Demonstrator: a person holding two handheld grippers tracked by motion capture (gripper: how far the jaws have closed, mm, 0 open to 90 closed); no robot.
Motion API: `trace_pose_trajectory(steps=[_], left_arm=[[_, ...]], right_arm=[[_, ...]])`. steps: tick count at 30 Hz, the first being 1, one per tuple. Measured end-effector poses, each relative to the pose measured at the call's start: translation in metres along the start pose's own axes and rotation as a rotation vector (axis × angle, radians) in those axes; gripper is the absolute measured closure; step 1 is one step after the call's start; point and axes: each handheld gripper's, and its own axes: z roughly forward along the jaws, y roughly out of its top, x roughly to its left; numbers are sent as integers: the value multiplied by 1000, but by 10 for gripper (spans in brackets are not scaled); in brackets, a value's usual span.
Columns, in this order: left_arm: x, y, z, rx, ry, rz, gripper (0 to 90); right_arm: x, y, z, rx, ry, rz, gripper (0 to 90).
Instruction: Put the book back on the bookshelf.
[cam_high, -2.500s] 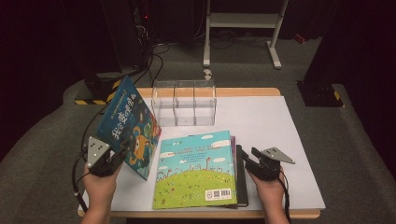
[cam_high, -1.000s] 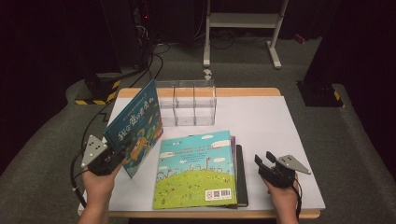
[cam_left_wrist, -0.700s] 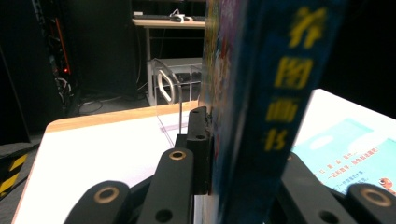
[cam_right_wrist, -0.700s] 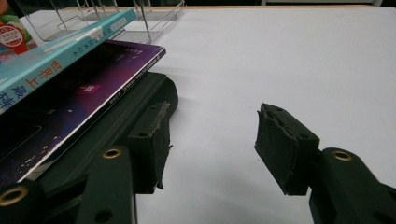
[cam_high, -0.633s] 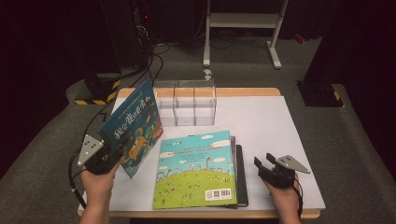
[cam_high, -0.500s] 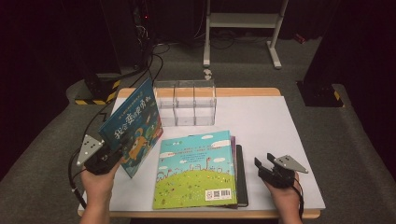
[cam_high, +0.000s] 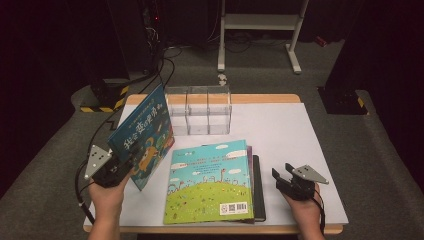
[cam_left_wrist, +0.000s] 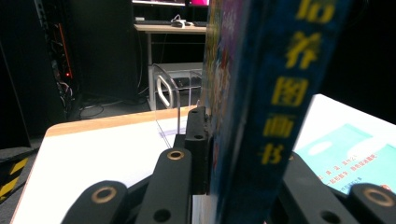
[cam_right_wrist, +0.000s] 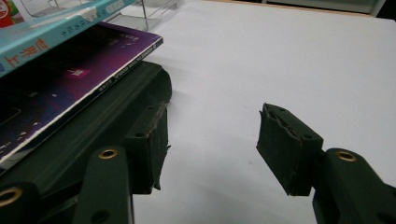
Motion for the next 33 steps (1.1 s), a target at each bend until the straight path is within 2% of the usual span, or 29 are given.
trace_pose_trajectory(steps=[8,15,22,28,33], left_arm=[[-1,3,0,-20,-24,2,772],[4,5,3,-32,-31,-4,795],[1,5,4,-17,-15,32,821],[-3,6,6,-6,-6,41,828],[-6,11,13,-8,6,31,830]], right_arm=[[10,5,-2,-13,-2,-15,421],[9,4,-2,-12,-11,-1,422],[10,4,-2,-13,-1,-5,424],[9,4,-1,-13,8,0,426],[8,4,-3,-20,11,10,428]])
